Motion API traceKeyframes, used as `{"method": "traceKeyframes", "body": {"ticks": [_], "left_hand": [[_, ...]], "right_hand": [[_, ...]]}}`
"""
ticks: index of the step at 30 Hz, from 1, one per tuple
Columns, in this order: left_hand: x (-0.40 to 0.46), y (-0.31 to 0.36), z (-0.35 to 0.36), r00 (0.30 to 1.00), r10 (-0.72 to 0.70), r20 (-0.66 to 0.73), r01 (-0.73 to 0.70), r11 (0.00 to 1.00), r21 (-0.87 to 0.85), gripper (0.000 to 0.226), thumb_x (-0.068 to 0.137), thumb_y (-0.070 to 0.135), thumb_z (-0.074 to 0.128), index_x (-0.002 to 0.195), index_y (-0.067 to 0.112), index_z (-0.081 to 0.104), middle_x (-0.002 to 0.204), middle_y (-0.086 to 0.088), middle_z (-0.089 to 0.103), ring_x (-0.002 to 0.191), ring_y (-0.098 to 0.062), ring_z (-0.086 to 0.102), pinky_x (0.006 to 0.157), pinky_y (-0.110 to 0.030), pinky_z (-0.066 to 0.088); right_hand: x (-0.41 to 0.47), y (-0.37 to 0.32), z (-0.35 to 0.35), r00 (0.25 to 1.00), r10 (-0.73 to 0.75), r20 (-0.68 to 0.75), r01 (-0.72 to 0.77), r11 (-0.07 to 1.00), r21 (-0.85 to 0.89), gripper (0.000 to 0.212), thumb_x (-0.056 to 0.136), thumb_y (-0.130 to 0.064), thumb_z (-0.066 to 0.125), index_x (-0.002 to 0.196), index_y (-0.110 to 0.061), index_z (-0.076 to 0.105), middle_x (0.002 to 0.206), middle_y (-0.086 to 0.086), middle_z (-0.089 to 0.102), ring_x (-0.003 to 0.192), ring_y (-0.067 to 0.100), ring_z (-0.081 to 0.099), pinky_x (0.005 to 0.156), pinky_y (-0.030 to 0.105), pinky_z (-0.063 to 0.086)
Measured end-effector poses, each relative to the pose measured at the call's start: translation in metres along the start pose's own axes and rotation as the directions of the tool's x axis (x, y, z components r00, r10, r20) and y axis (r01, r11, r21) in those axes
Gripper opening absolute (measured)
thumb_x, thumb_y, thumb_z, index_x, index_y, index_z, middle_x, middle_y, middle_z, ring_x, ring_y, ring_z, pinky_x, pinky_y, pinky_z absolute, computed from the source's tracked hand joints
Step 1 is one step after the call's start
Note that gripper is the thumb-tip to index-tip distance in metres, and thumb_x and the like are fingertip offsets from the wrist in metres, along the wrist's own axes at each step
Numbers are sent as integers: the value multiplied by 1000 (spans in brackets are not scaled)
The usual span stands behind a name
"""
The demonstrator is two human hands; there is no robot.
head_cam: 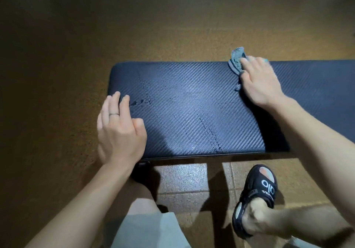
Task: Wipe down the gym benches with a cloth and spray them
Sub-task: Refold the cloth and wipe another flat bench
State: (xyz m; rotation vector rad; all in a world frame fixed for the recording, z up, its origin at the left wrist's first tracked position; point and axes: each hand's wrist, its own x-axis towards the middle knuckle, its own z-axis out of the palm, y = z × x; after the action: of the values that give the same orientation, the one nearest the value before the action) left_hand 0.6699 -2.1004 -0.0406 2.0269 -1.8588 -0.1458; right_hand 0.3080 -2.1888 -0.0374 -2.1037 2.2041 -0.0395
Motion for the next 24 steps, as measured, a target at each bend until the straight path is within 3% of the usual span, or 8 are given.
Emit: {"method": "traceKeyframes", "body": {"ticks": [3, 6, 9, 12, 15, 19, 21, 24], "left_hand": [[-1, 2, 4, 999, 10, -40, -10, 1000, 1, 60, 86, 18, 39, 143, 3, 53, 155, -17, 45, 147, -34, 35, 121, -52, 29], [1, 2, 4, 1000, 9, -26, -9, 1000, 24, 60, 86, 18, 40, 143, 2, 52, 155, -17, 45, 147, -34, 34, 120, -53, 30], [3, 2, 0, 1000, 3, 12, -4, 999, 48, 63, 87, 20, 38, 146, 3, 49, 157, -14, 43, 149, -30, 31, 121, -50, 30], [4, 0, -3, 999, 1, 39, -4, 998, 59, 64, 87, 21, 35, 148, 6, 47, 159, -11, 41, 150, -26, 29, 121, -49, 30], [3, 0, -3, 999, 7, 40, -8, 999, 47, 64, 87, 22, 33, 148, 7, 48, 159, -10, 40, 151, -25, 28, 121, -50, 30], [2, 0, 1, 1000, 11, -15, -10, 1000, 18, 63, 85, 21, 34, 144, 4, 51, 156, -14, 44, 148, -31, 32, 120, -52, 29], [2, 1, 3, 1000, 15, -27, -15, 1000, 12, 63, 85, 20, 35, 142, 2, 52, 154, -16, 46, 147, -33, 34, 120, -51, 29], [3, 0, 4, 1000, 14, -25, -13, 1000, 21, 64, 84, 22, 36, 143, 3, 52, 155, -16, 45, 147, -33, 34, 121, -51, 27]], "right_hand": [[10, -54, -1, 999, 42, 3, -42, 999, 11, 52, 95, -32, 20, 133, -13, 49, 140, 11, 52, 131, 32, 44, 113, 53, 30], [27, -159, 4, 982, -187, -34, 186, 982, -33, 41, 94, -26, 29, 126, -19, 54, 124, 8, 64, 114, 31, 56, 100, 51, 40], [34, -247, 10, 948, -316, 28, 313, 945, 94, 52, 101, -32, 28, 149, -18, 40, 152, 2, 47, 137, 25, 42, 114, 49, 27], [40, -228, -3, 910, -412, 32, 405, 904, 138, 41, 101, -28, 31, 136, -20, 53, 142, 4, 58, 128, 27, 53, 107, 45, 40], [42, -123, -14, 977, -210, 42, 208, 976, 60, 40, 99, -30, 35, 124, -14, 61, 126, 13, 67, 113, 36, 64, 96, 46, 52], [21, -11, -22, 991, 127, 42, -128, 992, 21, 63, 91, -37, 15, 120, -5, 61, 128, 24, 64, 118, 38, 58, 104, 46, 42], [25, -36, -12, 983, 184, 15, -184, 983, 21, 55, 96, -34, 19, 121, -6, 60, 133, 20, 60, 125, 34, 52, 110, 47, 33], [19, -133, -1, 993, 109, 37, -111, 991, 73, 52, 102, -31, 26, 148, -12, 42, 159, 10, 38, 146, 27, 31, 121, 49, 17]]}}
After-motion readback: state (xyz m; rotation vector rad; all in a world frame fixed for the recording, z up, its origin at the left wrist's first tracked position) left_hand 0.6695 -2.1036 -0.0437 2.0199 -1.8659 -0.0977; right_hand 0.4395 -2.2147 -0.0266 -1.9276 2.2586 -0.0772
